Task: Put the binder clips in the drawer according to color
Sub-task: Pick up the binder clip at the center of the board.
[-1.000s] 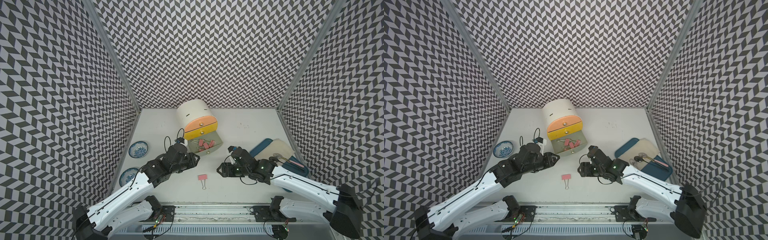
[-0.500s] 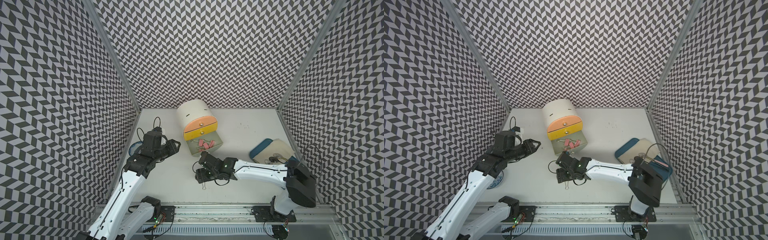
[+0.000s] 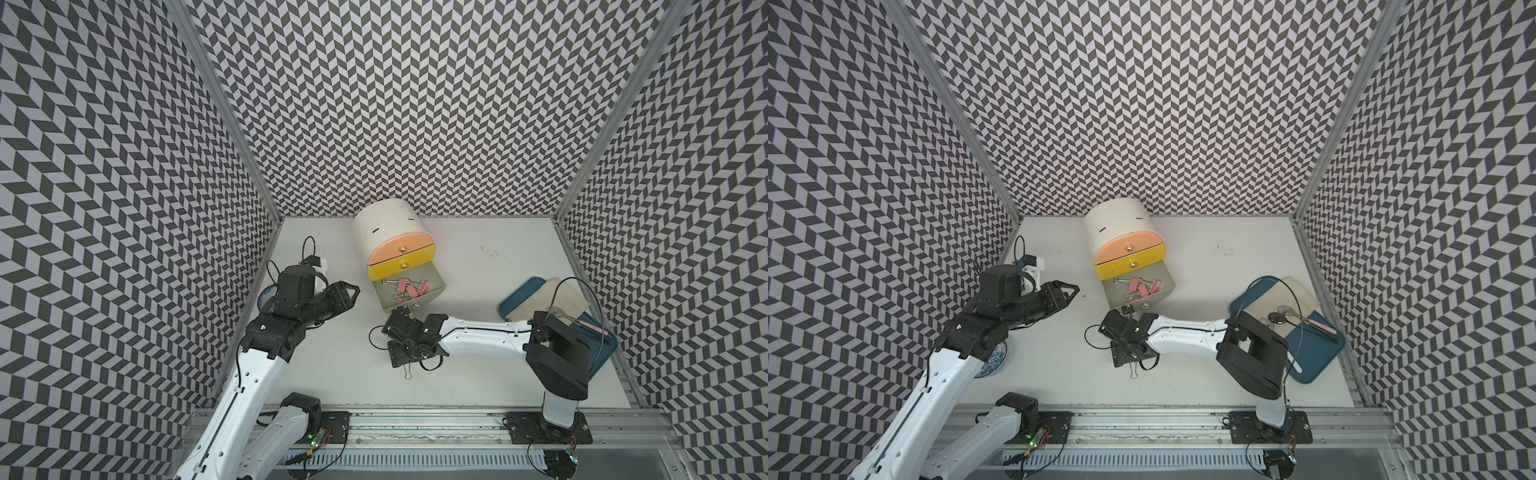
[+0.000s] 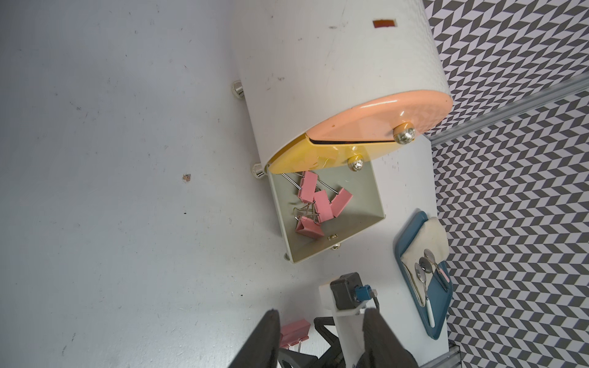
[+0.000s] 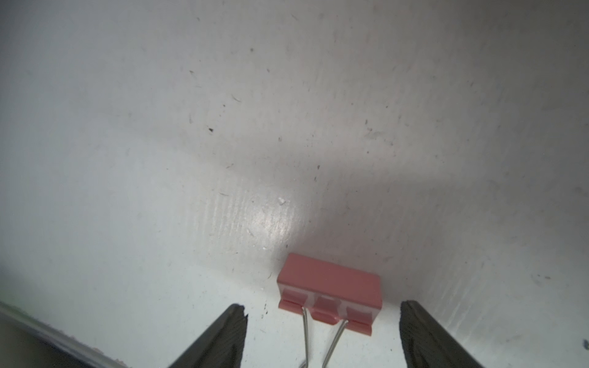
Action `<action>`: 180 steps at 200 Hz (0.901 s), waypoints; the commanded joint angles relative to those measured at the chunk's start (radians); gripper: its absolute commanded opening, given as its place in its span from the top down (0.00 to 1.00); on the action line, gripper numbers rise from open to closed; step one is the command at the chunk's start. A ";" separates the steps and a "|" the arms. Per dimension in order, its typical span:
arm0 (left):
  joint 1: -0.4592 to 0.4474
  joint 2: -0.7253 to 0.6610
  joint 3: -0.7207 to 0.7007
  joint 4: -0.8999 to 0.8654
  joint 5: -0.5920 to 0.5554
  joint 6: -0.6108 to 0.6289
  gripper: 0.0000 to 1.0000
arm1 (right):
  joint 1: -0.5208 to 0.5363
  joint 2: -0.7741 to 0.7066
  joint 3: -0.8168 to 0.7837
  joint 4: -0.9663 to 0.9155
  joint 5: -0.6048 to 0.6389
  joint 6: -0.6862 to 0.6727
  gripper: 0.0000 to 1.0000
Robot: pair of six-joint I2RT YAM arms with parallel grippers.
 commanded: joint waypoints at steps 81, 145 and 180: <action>0.013 -0.001 -0.017 0.010 0.019 0.009 0.53 | 0.005 0.092 0.076 -0.037 0.057 -0.015 0.31; 0.021 -0.005 -0.043 0.032 0.026 -0.004 0.53 | 0.005 0.035 0.039 -0.050 0.089 -0.018 0.50; 0.022 -0.005 -0.062 0.063 0.031 -0.025 0.54 | -0.002 -0.051 0.033 -0.081 0.121 -0.025 0.56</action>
